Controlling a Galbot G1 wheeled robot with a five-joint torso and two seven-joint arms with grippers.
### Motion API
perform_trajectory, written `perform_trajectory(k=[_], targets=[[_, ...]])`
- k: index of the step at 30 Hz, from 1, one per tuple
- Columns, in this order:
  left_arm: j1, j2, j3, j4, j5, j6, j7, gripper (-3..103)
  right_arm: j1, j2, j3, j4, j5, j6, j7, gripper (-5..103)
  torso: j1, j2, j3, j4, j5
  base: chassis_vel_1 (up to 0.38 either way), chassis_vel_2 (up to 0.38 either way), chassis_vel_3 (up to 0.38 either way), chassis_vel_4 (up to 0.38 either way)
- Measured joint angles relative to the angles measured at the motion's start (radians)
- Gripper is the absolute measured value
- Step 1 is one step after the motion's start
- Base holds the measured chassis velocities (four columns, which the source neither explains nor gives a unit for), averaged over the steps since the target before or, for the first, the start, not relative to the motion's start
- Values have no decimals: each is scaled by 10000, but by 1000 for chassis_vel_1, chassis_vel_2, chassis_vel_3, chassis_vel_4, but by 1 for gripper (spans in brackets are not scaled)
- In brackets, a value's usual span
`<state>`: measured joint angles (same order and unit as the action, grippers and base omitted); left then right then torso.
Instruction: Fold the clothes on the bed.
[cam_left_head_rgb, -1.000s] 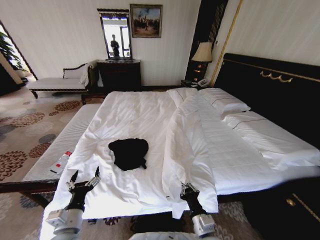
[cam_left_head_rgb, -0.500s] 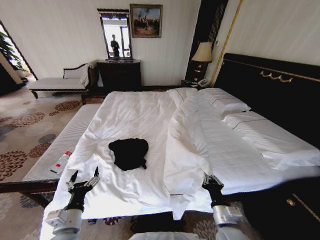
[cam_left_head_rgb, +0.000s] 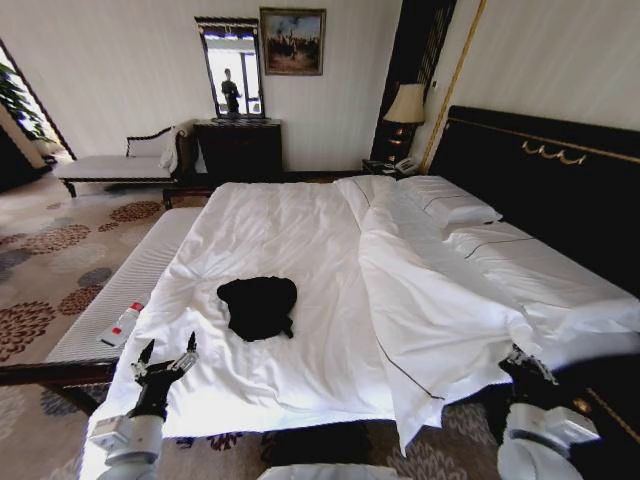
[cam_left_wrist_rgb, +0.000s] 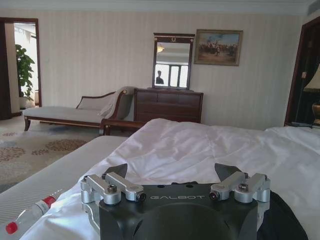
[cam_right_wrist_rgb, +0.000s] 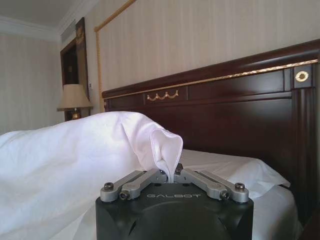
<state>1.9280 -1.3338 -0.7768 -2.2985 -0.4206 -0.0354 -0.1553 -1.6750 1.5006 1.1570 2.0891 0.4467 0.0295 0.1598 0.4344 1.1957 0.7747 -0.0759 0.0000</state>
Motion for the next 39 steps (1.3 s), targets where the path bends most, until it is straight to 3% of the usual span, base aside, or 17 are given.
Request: perform_trajectory(k=[8, 14, 17, 23, 39], targets=[[-5, -3, 38, 1, 29, 35, -16, 97, 563, -956, 1652, -1632, 483, 23, 42, 1, 0, 0, -1, -1, 1, 0, 0, 0, 0], [47, -12, -8, -3, 30, 35, -19, 97, 821, -1338, 2198, -2629, 589, 112, 58, 1, 0, 0, -1, 1, 0, 0, 0, 0, 0], [53, -39, -8, -3, 46, 35, -20, 94, 940, -1414, 2297, -3094, 427, 149, 200, 1, 0, 0, -1, 1, 1, 0, 0, 0, 0], [67, -278, -5, -57, 77, 35, -37, 98, 1281, -1835, 2634, -4611, 480, 105, 688, 1, 0, 0, -1, 3, 4, 0, 0, 0, 0], [136, -307, 18, -84, 173, 8, -37, 97, 1525, -2302, 2750, -5991, 631, 402, 659, -2, 0, 0, -1, 3, 1, 0, 0, 0, 0]])
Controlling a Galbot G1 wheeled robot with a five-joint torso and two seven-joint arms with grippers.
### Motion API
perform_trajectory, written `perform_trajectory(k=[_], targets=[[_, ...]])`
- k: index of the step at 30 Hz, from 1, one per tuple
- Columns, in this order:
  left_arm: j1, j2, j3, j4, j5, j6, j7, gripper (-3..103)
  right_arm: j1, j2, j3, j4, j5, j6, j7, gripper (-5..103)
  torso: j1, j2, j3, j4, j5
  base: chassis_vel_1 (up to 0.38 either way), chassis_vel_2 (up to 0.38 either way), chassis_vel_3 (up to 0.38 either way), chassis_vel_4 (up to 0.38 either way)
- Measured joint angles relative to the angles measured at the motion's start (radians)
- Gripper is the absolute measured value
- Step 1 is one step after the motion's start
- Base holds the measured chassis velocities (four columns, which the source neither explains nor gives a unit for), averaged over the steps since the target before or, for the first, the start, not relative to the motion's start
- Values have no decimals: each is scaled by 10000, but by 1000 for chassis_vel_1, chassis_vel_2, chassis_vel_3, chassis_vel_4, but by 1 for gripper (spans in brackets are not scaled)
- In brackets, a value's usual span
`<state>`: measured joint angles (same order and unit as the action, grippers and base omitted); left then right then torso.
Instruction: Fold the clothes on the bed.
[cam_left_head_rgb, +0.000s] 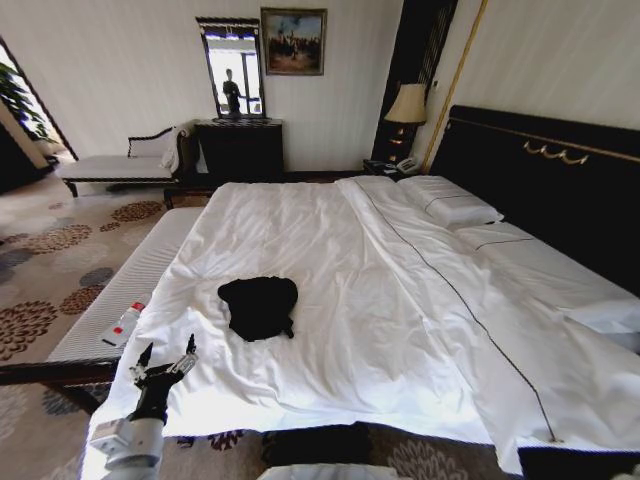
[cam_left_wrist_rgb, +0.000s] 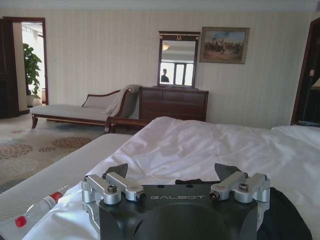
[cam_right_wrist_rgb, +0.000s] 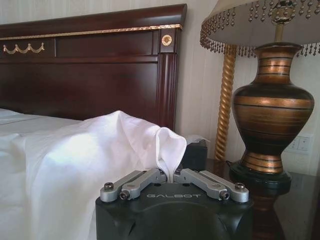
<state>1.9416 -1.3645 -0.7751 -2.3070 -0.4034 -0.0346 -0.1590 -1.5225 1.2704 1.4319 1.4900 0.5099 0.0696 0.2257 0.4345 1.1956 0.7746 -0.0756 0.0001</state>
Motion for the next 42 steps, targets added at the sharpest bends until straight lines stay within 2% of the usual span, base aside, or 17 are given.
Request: perform_trajectory(k=[1, 3, 4, 6, 7, 9, 13, 15, 19, 20, 22, 27, 31, 35, 36, 39, 42], targets=[[3, 1, 0, 0, 2, 1, 0, 97, 0, 0, -8, -45, -5, 26, 2, 7, 0, 0, 0, -2, 0, 0, 0, 0, 0], [4, 2, -1, 0, 2, 2, 0, 97, -4, 23, -7, -72, -7, 101, 8, 7, -1, 1, 0, -13, -6, 0, 0, 0, 0], [7, 6, -1, 2, 4, 2, 0, 97, -14, 62, -23, -112, 2, 231, -3, 12, -1, 2, 0, -16, -4, 0, 0, 0, 0], [10, 17, 4, 8, 6, 2, 0, 97, -37, 61, -62, -229, -52, 488, -87, 22, -2, 3, 0, -3, -4, 0, 0, 0, 0], [12, 21, 4, 10, 6, 2, 0, 101, -58, 39, -63, -292, -108, 585, -134, 28, -2, 3, 0, -2, -3, 0, 0, 0, 0], [13, 24, 5, 13, 3, 2, 0, 101, -76, 12, -57, -329, -122, 633, -160, 28, -1, 2, 0, -3, -2, 0, 0, 0, 0], [29, 23, 28, 52, 2, 2, 0, 97, -105, -89, 17, -470, -217, 767, -204, 50, -1, 2, 1, -2, -3, 0, 0, 0, 0], [32, 13, 49, 53, 9, 0, 0, 97, -102, -90, 33, -491, -241, 791, -205, 50, -1, 2, 1, -3, -3, 0, 0, 0, 0], [29, -1, 77, 53, 32, -7, 0, 97, -257, 77, -27, -225, -232, 970, -270, 71, -1, 2, 1, -3, -2, 0, 0, 0, 0], [29, -1, 77, 53, 32, -7, 0, 97, -257, 77, -27, -225, -232, 970, -270, 71, -1, 2, 1, -3, -2, 0, 0, 0, 0], [35, 40, 44, 68, 29, -29, 0, 97, -521, 297, -227, 322, -238, 1138, -455, 82, -1, 2, 1, -3, -1, 0, 0, 0, 0], [77, 20, 24, 78, 12, -60, 4, 97, -1226, 978, -976, 2174, -260, 1204, -698, 97, -1, 2, 1, -1, -6, 0, 0, 0, 0], [133, -56, 64, 15, 24, -64, 6, 97, -1686, 1700, -1819, 3638, -769, 945, -826, 100, -1, 2, 1, -1, -6, 0, 0, 0, 0], [207, -49, 3, -29, -7, -95, 12, 97, -1932, 2655, -2978, 4683, -2678, 1041, -852, 100, -1, 0, 1, -1, -5, 0, 0, 0, 0], [207, -49, 3, -29, -7, -95, 12, 97, -1932, 2655, -2978, 4683, -2678, 1041, -852, 100, -1, 0, 1, -1, -5, 0, 0, 0, 0], [242, -1, -88, -43, -87, -97, 12, 97, -2015, 3078, -3557, 4800, -3934, 1375, -849, 100, -1, 0, 0, -3, -4, 0, 0, 0, 0], [247, -5, -90, -63, -89, -97, 11, 97, -2124, 3203, -3804, 4878, -4066, 1387, -843, 100, -1, 0, 0, -3, -3, 0, 0, 0, 0]])
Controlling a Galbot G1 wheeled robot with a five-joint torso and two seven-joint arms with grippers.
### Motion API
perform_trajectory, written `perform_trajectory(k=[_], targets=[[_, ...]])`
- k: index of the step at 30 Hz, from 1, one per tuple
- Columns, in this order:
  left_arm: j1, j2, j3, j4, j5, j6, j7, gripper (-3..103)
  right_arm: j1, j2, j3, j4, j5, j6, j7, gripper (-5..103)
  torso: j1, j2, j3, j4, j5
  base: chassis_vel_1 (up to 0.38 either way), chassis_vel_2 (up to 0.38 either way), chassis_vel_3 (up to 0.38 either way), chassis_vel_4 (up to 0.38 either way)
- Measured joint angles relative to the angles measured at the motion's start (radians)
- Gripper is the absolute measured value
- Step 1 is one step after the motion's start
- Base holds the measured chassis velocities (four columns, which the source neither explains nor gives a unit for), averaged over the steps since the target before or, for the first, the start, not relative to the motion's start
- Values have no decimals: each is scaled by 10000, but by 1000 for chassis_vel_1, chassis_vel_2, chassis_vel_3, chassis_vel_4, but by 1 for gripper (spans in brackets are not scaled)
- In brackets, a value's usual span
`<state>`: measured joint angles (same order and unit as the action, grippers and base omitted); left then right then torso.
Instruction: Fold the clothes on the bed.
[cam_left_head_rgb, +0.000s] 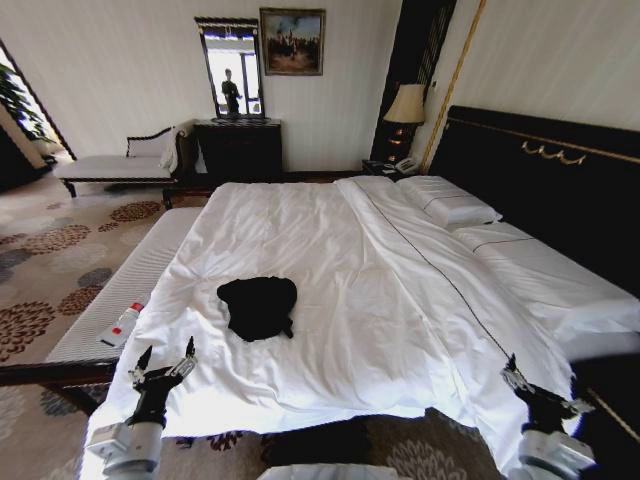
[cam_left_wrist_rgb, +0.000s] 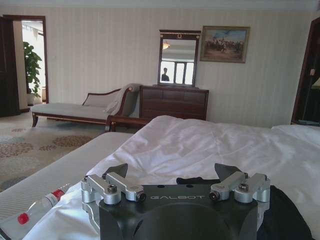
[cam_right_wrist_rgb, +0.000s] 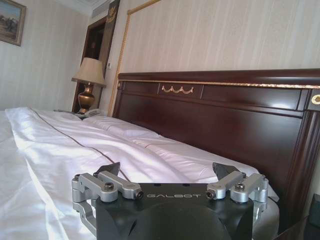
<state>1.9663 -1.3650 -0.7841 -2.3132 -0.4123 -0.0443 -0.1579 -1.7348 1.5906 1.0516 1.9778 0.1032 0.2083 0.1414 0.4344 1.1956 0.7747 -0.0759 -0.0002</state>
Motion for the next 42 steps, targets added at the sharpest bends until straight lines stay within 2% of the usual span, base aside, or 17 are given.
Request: perform_trajectory(k=[9, 25, 28, 33, 42], targets=[[-275, -3, 80, -63, -76, 348, -241, 98, -362, 157, -297, 168, -161, -6, -37, 100, 0, 0, 0, -1, 3, 32, 39, -35, -40], [-231, -55, 105, 34, -84, 344, -354, 100, -866, 208, -1294, 267, -796, 543, -110, 100, -1, 2, -1, 0, -7, 147, 154, -139, -156], [-129, -87, 188, 35, 4, 302, -347, 100, -952, 198, -1545, 234, -865, 838, -124, 100, -1, 1, -1, 3, 9, 0, 0, 0, 0], [-101, -142, 195, 24, 24, 276, -333, 100, -980, 187, -1755, 104, -914, 1472, -424, 100, 1, 0, 1, 1, 6, 0, 0, 0, 0], [-51, -182, 198, 57, 41, 216, -316, 100, -1026, 183, -1884, 102, -1194, 1323, -482, 100, 0, 1, -1, -1, -1, 0, 0, 0, 0]])
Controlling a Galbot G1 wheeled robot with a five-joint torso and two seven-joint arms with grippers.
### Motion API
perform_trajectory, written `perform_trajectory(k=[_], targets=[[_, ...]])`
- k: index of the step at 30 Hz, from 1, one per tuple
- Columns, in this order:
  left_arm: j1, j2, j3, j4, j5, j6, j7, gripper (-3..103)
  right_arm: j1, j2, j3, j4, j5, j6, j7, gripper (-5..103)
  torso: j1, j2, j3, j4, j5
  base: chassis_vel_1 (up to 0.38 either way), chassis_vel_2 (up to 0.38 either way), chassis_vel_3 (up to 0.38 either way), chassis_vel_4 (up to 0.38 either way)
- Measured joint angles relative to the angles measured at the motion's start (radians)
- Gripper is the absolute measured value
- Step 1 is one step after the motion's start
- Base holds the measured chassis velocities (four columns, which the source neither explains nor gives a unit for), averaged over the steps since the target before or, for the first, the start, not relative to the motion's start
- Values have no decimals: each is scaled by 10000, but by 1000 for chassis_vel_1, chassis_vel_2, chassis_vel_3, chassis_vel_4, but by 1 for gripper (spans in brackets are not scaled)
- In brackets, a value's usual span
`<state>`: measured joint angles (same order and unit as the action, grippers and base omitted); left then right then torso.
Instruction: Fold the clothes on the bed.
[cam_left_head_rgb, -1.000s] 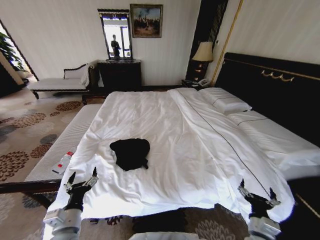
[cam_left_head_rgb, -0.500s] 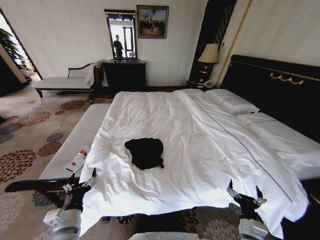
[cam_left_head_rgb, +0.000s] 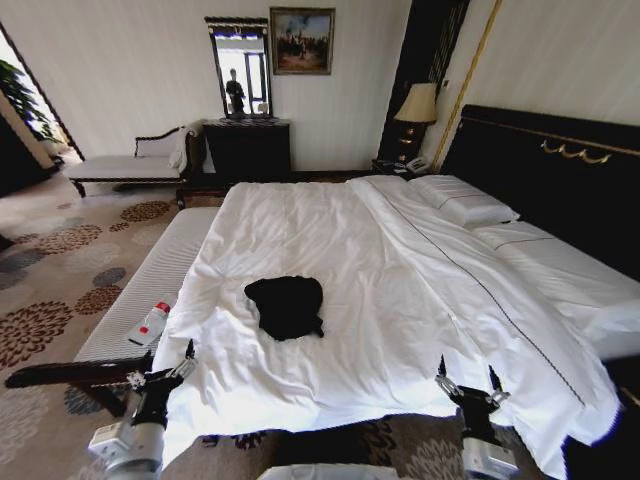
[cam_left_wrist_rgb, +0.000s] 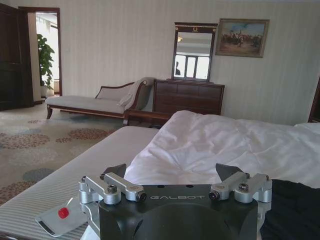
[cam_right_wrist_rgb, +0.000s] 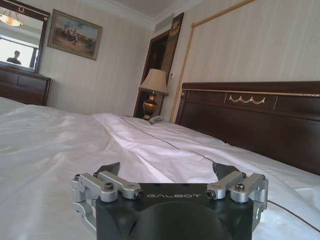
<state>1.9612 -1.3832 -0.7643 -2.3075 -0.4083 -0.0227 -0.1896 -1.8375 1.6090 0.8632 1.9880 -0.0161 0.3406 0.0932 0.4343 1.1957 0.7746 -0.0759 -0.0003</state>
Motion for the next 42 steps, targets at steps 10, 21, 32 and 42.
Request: perform_trajectory(k=[10, 21, 32, 42], targets=[[-8, 23, 0, 39, 9, -16, 18, 100, -10, -5, -36, -259, 115, 231, -6, 100, 1, 0, 0, 1, 1, 0, 0, 0, 0], [-18, 19, -5, 23, 9, -15, 24, 100, -47, -8, -149, -266, 166, 186, -209, 100, 0, 0, 0, 1, 3, -26, 46, 26, -49], [-21, 0, -6, 41, 9, -16, 26, 100, -152, -8, -238, -163, 404, 6, -262, 100, 9, -2, 3, 3, 1, -47, 97, 48, -102], [-30, 4, -40, 78, -12, -17, 31, 100, -359, -8, -854, 178, 654, -378, -308, 100, -4, 3, -1, 1, 3, 0, 0, 0, 0]])
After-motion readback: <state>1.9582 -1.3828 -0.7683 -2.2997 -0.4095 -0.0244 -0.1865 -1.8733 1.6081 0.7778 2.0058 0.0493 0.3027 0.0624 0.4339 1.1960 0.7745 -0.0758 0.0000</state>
